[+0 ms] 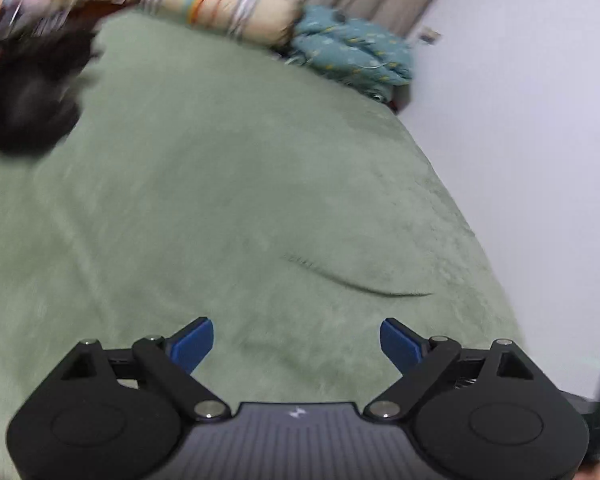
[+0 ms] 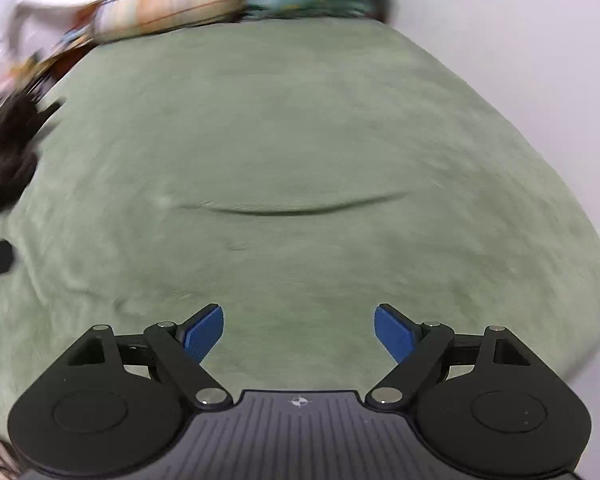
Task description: Fold clothes
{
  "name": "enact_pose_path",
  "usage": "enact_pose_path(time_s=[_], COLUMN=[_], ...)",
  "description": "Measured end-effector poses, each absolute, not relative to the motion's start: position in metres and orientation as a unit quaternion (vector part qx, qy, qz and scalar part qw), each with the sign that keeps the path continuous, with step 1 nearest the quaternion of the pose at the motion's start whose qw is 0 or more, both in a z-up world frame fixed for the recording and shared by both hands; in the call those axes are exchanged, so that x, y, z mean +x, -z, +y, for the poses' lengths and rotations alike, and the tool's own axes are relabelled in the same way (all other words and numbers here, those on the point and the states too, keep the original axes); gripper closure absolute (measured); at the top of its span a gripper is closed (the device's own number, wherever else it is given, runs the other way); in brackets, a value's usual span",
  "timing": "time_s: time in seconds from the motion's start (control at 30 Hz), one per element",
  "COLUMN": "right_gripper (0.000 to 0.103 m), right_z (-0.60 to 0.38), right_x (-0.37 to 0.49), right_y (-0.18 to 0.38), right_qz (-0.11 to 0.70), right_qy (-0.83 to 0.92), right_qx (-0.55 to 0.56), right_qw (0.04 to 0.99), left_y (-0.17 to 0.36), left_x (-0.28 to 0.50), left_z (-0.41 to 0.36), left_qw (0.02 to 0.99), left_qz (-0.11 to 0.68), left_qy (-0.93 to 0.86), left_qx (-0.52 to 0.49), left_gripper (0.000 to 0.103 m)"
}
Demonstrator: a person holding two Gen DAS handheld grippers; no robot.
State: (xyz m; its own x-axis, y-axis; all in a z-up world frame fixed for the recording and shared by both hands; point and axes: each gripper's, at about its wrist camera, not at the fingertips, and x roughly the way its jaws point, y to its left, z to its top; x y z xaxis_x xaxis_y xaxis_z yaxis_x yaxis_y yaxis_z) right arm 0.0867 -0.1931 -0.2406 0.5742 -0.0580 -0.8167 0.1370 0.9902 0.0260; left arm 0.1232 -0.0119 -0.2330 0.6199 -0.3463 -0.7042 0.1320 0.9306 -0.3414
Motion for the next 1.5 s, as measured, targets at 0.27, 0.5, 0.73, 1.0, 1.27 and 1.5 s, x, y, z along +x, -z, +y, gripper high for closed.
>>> enact_pose_path(time_s=[0.27,0.5,0.73,1.0,1.27,1.5], right_gripper=[0.020,0.020,0.019,0.014,0.014,0.014], right_z=[-0.205,-0.181,-0.150,-0.157,-0.144,-0.132], right_x=[0.043,0.007,-0.027,-0.056,-0.074,-0.080], right_y=[0.165,0.107,0.070,0.033,0.020,0.019], right_qz=[0.378,0.373,0.326,0.302,0.284,0.272], right_qy=[0.097,0.058,0.080,0.019,0.004,0.005], right_qx=[0.029,0.009,-0.044,0.027,0.020,0.009], right_qw=[0.920,0.926,0.941,0.953,0.959,0.962], left_y=[0.151,0.107,0.058,0.029,0.018,0.015], left_x=[0.062,0.017,-0.016,-0.034,-0.048,-0.059], left_z=[-0.048,-0.028,-0.022,-0.016,-0.012,-0.015], left_qw=[0.942,0.950,0.959,0.963,0.960,0.962], left_qz=[0.311,0.303,0.282,0.267,0.279,0.272], left_qy=[0.118,0.075,0.019,-0.015,-0.017,-0.015], left_qx=[0.039,0.028,0.015,0.028,0.005,0.015], left_gripper=[0.012,0.012,0.011,0.011,0.011,0.011])
